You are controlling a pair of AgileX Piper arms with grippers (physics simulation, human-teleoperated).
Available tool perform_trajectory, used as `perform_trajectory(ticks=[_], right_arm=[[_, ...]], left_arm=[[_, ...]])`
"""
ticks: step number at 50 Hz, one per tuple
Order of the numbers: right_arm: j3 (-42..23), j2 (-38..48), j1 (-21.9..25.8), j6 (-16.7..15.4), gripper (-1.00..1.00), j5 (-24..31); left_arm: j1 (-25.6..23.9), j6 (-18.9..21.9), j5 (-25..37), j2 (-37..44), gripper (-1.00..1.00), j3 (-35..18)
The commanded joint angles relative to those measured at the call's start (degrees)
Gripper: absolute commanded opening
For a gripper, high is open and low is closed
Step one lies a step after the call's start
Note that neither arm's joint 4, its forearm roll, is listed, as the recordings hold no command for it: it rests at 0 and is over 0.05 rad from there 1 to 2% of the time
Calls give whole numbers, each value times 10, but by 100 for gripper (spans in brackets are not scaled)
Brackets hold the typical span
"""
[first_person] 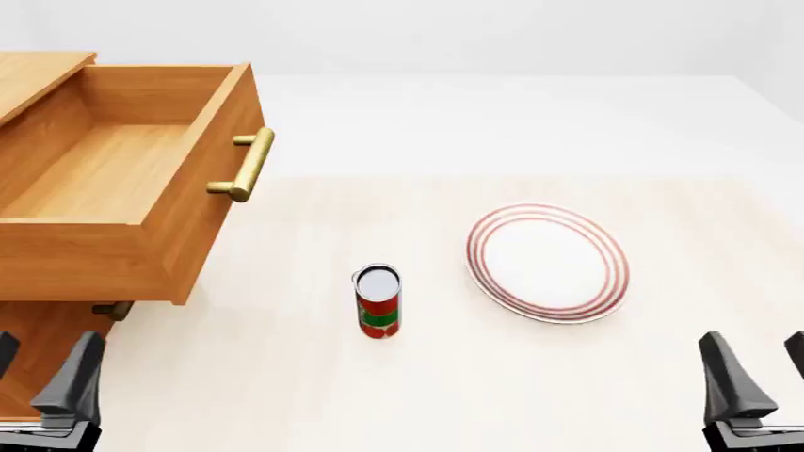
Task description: Put the bowl in the top drawer of the cabinet.
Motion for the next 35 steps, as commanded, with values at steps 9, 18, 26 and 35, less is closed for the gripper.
perform_trajectory(ticks=[9, 18, 26, 35], right_arm=[[-2, 4, 0, 2, 100, 0], [-3, 5, 0, 3, 100, -1], [-4, 6, 0, 3, 100, -1], [-4, 5, 0, 3, 100, 1]], left_arm=[[-27, 11, 7, -1, 100, -12], [-60, 14, 50, -1, 100, -43], [-87, -8, 119, -1, 100, -116], [-143, -21, 195, 0, 100, -186]])
